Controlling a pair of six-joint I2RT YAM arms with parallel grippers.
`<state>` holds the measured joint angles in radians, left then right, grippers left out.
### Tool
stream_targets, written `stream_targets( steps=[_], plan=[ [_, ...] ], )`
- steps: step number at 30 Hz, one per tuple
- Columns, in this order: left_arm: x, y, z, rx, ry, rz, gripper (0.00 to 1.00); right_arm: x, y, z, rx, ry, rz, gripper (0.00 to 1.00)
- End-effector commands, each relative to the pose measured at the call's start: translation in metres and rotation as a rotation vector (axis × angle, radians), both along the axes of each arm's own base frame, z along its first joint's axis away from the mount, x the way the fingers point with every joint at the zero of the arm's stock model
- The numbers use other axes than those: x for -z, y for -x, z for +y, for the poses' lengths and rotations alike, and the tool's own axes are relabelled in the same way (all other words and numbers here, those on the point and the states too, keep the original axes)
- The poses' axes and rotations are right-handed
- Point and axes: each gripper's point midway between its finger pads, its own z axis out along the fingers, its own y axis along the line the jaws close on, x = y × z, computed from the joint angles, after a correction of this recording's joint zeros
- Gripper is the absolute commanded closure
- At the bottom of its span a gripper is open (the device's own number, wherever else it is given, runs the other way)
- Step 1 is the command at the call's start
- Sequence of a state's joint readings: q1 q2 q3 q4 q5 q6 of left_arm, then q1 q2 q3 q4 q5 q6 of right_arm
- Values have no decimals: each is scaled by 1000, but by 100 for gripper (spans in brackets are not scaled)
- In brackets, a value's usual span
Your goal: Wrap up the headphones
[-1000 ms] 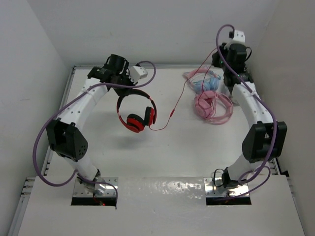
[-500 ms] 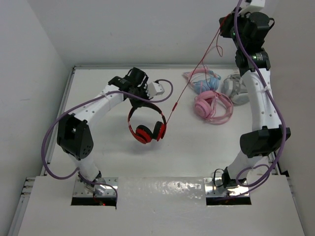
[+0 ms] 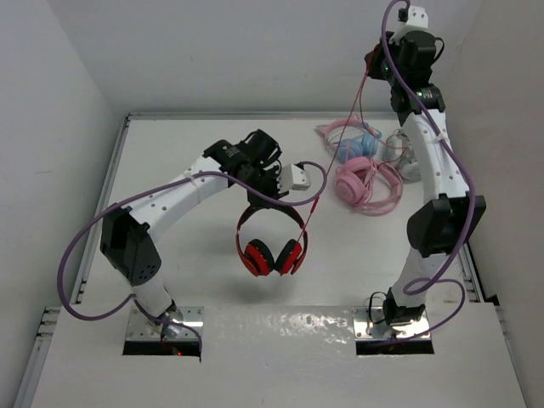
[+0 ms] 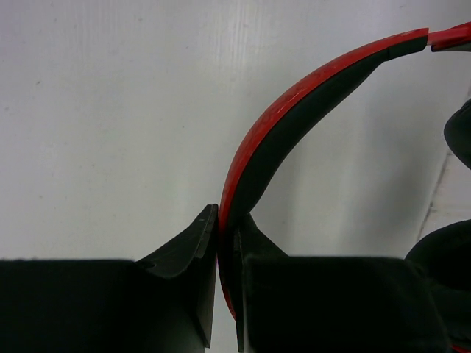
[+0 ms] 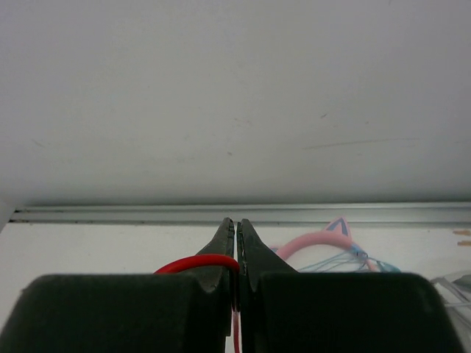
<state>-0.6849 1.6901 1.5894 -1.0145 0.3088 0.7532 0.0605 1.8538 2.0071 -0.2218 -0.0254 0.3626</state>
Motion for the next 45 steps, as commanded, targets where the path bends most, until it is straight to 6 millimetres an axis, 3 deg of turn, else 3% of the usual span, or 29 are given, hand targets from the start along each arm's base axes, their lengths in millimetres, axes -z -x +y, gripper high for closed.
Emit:
stream_targets(
  steps=[1,11,15,18,26,28,33,37,40,42,43,44,45],
  plan=[
    [-54,25,-13,94,152,22,100,-8,-1,-7,30,-10,-31,100],
    [-122,54,-25,205,319,56,100,60,0,-14,75,-24,84,100],
    [-160,54,-26,198,397,14,100,83,6,-13,75,-39,116,100],
    [-174,48,-22,145,418,-7,100,88,9,-14,83,-48,103,100],
    [-171,17,-10,-18,400,-54,100,100,19,-25,122,-59,118,100],
    [-171,10,-6,-47,399,-67,100,96,19,-28,128,-62,96,100],
    [-181,9,-1,-58,440,-59,100,109,21,-31,130,-72,115,100],
    [-200,18,-8,-17,515,-35,100,125,19,-23,99,-94,140,100],
    [-226,21,-15,-18,613,-10,100,151,23,-3,52,-108,181,100],
    [-243,9,-12,-50,682,-16,100,157,27,24,1,-91,168,100],
    [-252,9,-11,-48,726,7,100,174,33,32,-12,-81,195,100],
    [-260,6,-9,-92,767,56,100,176,36,52,-47,-77,178,100],
    [-271,-10,3,-129,812,38,100,178,41,62,-65,-79,173,100]
  ],
)
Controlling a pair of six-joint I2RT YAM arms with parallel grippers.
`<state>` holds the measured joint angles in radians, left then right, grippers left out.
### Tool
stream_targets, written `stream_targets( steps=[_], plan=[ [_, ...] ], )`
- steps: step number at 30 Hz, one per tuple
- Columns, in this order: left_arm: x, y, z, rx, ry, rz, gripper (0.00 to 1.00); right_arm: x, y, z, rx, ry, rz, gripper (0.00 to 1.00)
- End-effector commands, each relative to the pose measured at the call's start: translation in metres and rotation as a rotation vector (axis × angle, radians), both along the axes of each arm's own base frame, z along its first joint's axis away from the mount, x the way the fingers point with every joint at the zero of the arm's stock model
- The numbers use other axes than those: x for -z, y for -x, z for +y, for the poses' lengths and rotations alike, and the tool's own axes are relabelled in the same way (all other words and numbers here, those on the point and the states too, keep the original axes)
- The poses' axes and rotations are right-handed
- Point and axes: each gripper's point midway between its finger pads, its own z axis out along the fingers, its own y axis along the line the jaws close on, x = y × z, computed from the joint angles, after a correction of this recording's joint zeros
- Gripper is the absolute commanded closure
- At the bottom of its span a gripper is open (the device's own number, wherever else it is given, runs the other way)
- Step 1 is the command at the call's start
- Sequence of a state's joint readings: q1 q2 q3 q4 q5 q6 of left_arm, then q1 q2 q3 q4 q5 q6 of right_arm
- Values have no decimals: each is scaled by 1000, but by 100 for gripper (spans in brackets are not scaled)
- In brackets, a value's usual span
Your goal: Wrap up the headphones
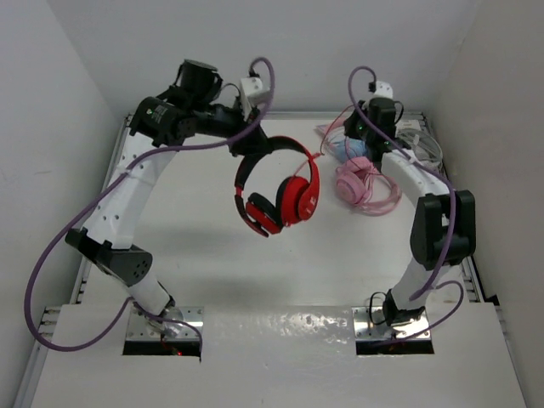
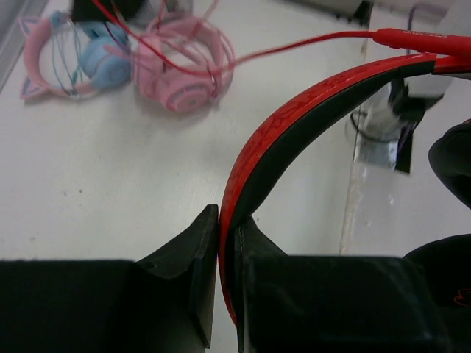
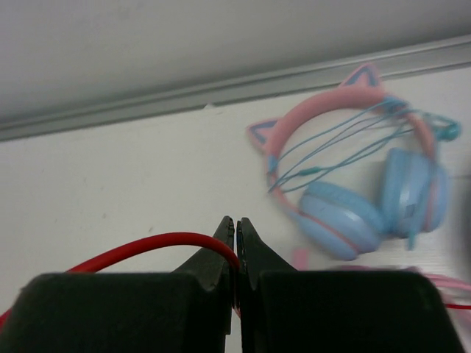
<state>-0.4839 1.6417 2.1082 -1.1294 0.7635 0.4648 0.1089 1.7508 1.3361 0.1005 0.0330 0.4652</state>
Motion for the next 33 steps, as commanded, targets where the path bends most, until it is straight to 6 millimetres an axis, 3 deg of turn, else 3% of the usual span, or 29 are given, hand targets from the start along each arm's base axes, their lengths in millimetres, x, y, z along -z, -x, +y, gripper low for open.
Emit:
stream_targets(
  steps=[1,2,3,4,5,6,7,12,13,17,20,23,27,33],
  plan=[
    [-71,-9,14,-43,271,72,100,7,16,52,-107,-25,-54,100],
    [-77,-29,29,-96,308,73,100,7,20,68,-133,-52,-79,100],
    [-81,-32,35,-94,341,107,100,24,31,74,-147,-61,-54,100],
    [-78,-39,41,-141,377,220,100,30,38,87,-171,-74,-51,100],
    [-86,-56,58,-185,421,206,100,31,41,95,-182,-89,-70,100],
    [-87,-61,64,-195,444,243,100,44,49,100,-193,-84,-51,100],
    [-84,-70,70,-243,474,324,100,47,57,118,-229,-79,-51,100],
    [-93,-125,118,-522,581,349,100,60,84,168,-349,8,-73,100],
    [-94,-138,135,-572,606,342,100,64,92,184,-386,27,-71,100],
    [-95,-170,172,-749,688,386,100,79,112,221,-487,109,-49,100],
    [-97,-200,218,-1000,740,315,100,88,135,255,-585,161,-37,100],
    [-101,-216,256,-1205,755,212,100,98,153,273,-658,201,-20,100],
    [-96,-233,289,-1372,756,108,100,108,192,306,-806,284,-9,100],
    [-58,-251,322,-1540,710,50,100,98,235,342,-964,332,-41,100]
  ],
)
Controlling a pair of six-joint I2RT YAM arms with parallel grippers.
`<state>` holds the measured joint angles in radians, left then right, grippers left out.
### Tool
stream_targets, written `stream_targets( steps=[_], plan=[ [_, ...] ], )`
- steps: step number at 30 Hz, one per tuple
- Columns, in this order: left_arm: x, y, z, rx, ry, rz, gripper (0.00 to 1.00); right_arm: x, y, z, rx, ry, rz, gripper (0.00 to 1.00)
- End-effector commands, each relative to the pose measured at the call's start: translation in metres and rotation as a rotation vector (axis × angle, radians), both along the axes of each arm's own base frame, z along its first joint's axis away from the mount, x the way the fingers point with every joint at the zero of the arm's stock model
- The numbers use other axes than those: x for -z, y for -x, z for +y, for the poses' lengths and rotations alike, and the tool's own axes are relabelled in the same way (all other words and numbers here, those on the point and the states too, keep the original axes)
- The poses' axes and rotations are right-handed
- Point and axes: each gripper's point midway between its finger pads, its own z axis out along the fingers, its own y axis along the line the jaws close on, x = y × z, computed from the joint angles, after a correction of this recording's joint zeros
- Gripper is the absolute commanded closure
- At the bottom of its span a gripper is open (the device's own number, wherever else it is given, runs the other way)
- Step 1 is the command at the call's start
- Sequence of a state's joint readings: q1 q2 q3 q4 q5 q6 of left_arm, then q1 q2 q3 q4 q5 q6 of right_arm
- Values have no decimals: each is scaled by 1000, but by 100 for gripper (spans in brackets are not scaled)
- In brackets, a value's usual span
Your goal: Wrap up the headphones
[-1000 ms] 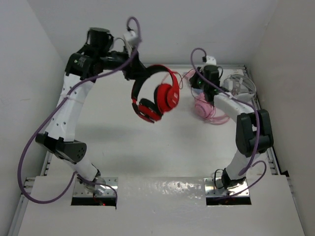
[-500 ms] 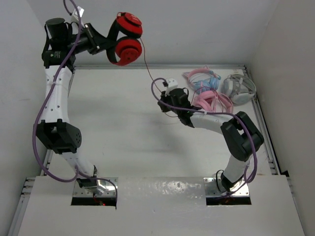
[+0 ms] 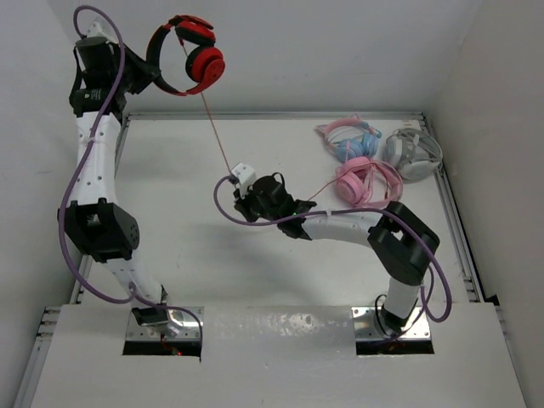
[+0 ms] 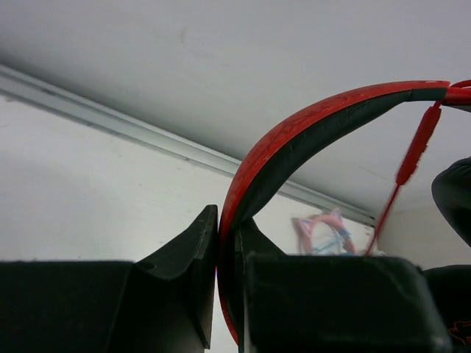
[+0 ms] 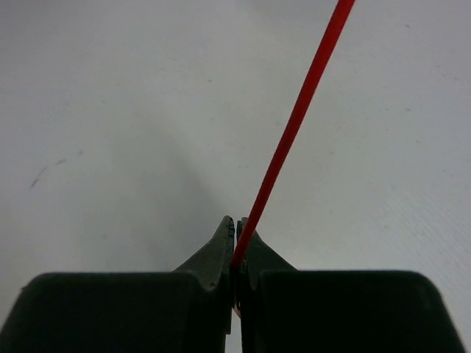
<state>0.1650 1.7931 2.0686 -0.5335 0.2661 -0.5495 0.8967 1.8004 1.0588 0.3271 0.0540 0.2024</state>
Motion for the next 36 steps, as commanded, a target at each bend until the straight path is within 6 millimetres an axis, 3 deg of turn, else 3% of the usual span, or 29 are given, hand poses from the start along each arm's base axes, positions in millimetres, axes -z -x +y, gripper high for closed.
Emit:
stream_targets(
  steps=[1,2,5,14,19,23,29,36],
  plan=[
    [-34,-11,37,-193,-35,-151,100,-9,25,19,-121,42,-20,100],
    [-24,-13,42,-213,-48,-136,100,-15,25,23,-129,33,-24,100],
    [-19,-14,50,-253,-73,-139,100,-25,31,32,-153,23,-34,100],
    [-13,-19,73,-360,-150,-157,100,-46,52,49,-241,-10,-35,100],
    [-2,-26,59,-334,-149,-145,100,-53,64,67,-296,-19,-31,100],
    [-4,-27,42,-263,-90,-142,100,-41,63,83,-321,-11,-3,100],
    [-8,-30,41,-258,-76,-148,100,-38,69,102,-361,-45,37,100],
    [1,-34,30,-203,-49,-131,100,-28,67,106,-354,-21,49,100]
  ],
)
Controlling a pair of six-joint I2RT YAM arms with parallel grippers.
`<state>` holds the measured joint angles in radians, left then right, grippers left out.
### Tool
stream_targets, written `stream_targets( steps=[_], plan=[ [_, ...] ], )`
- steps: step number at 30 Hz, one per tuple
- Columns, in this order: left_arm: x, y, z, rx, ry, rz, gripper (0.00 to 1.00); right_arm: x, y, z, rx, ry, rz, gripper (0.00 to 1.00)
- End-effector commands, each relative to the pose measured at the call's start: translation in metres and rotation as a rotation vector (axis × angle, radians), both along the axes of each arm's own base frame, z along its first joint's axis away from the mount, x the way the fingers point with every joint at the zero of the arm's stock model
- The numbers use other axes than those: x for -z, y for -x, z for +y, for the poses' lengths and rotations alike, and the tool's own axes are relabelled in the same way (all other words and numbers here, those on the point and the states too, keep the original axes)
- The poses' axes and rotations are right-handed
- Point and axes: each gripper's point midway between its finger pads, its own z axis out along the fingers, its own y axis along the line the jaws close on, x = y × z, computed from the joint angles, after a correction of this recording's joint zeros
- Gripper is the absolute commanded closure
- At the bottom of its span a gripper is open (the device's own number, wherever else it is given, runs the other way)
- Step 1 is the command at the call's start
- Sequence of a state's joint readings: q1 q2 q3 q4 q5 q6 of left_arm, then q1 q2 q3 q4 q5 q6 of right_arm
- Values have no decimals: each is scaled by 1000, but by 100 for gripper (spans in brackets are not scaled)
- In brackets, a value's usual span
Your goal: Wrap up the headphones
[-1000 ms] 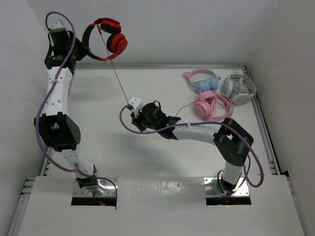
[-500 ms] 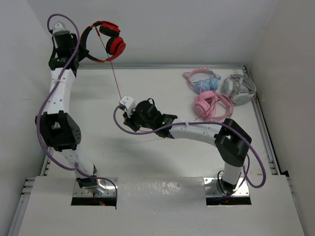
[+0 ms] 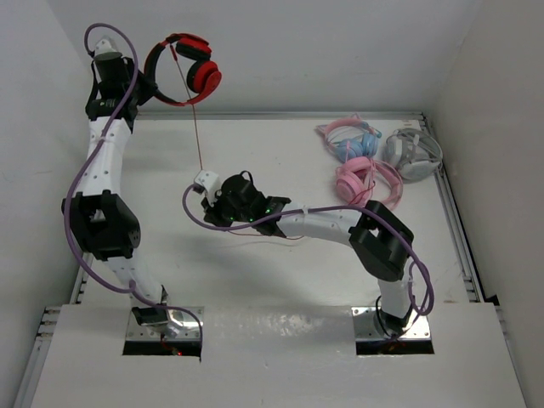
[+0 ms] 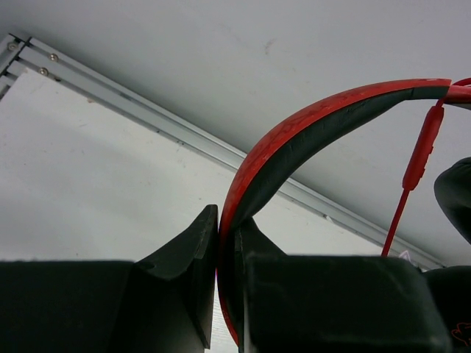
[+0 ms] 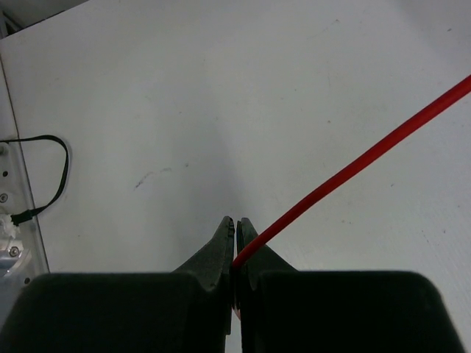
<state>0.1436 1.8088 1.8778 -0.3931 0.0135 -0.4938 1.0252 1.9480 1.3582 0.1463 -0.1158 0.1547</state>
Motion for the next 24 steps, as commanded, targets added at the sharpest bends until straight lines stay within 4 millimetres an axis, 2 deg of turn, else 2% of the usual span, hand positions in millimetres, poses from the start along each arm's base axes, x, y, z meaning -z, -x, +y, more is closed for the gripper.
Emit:
stream_targets(
  steps=[1,3,9,13,14,16,17,18,19,20,21,22,23,24],
  plan=[
    [-67,-11,-6,11,39,-212,100,-9,12,14,-46,-19,12,100],
    [-67,-11,-5,9,33,-211,100,-8,13,14,-48,-12,12,100],
    [-58,-15,-7,15,39,-201,100,-24,16,19,-64,-37,-3,100],
    [-53,-15,-12,47,15,-190,100,-22,17,15,-68,-12,-6,100],
    [-52,-16,-14,49,-10,-191,100,-35,18,12,-74,-26,-17,100],
    [-38,-19,-10,40,-166,-160,100,-54,23,8,-83,-44,-39,100],
    [-36,-24,-28,68,-244,-168,100,-79,26,2,-87,-73,-68,100],
    [-22,-26,-34,75,-332,-136,100,-93,28,-2,-89,-87,-86,100],
    [-9,-27,-29,56,-511,-78,100,-109,28,-6,-85,-102,-108,100],
    [-4,-28,-57,86,-599,-73,100,-117,29,-14,-85,-84,-128,100],
    [21,-26,-63,93,-673,-21,100,-142,25,-26,-43,-100,-173,100],
    [16,-23,-77,105,-786,-40,100,-151,22,-35,-26,-71,-212,100],
    [19,-21,-82,113,-828,-54,100,-161,18,-45,11,-62,-239,100],
    [44,-14,-87,152,-871,-21,100,-183,5,-64,97,-46,-318,100]
  ],
)
